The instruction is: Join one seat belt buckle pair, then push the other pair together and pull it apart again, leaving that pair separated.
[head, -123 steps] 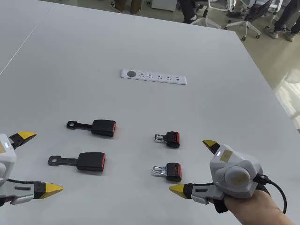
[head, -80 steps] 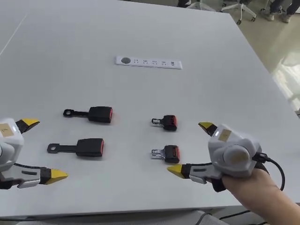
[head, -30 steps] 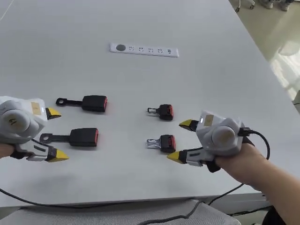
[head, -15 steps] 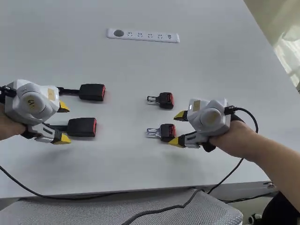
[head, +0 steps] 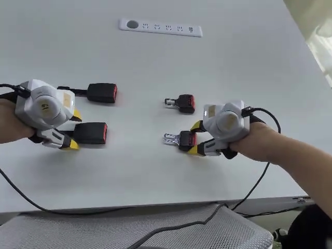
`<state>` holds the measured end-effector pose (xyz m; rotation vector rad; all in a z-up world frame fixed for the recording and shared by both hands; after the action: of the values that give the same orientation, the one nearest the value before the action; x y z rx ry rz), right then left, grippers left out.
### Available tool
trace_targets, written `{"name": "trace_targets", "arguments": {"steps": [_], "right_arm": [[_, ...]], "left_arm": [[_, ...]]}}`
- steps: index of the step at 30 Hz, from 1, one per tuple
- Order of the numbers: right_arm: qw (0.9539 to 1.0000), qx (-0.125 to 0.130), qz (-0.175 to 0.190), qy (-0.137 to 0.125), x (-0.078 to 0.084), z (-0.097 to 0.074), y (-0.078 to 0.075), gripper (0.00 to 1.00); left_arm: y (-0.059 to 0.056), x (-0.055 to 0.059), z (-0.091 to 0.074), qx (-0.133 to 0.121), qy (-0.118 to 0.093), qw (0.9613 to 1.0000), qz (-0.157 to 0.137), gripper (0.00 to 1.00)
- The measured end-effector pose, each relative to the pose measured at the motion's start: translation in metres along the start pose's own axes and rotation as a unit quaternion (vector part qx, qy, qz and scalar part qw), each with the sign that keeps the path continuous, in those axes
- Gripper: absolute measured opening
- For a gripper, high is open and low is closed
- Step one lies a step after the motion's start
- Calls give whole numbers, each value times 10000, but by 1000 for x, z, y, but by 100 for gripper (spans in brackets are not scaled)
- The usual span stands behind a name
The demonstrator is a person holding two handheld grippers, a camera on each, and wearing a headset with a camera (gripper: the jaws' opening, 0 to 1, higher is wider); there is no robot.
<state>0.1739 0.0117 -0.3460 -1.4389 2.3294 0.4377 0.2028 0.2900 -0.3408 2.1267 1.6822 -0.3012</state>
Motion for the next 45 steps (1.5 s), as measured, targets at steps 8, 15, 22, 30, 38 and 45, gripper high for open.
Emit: {"name": "trace_targets", "arguments": {"steps": [8, 15, 22, 30, 38, 45], "right_arm": [[9998, -166, -83, 117, 0, 4, -2, 36], [9986, -338, -289, 286, 0, 7, -3, 35], [9982, -415, -360, 245, 0, 6, -4, 34], [9984, -411, -322, 234, 0, 6, -5, 34], [9983, -385, -328, 286, -7, 10, -3, 34], [9982, -386, -428, 137, -30, 23, 6, 34]], "left_arm": [[0, -7, 5, 223, -91, 9995, 185, 33], [-2, -10, 4, 255, -38, 9993, 278, 32], [-3, -13, 3, 295, 51, 9991, 315, 32], [-3, -14, 3, 331, 27, 9990, 286, 31], [-3, -14, 4, 362, -12, 9990, 263, 32], [-2, -14, 4, 381, -32, 9990, 229, 32]]}}
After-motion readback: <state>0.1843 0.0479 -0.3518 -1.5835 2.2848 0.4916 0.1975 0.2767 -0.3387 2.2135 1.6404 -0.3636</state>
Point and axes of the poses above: the centre of the closed fingertips' face, and the gripper's own axes: z roughly forward along the fingers, y roughly to its left, x roughly out of its underside, the point moved 3 cm from there along -z, roughly backward along the fingers, and after that the axes turned 15 degrees about z, right-handed, at the moved point
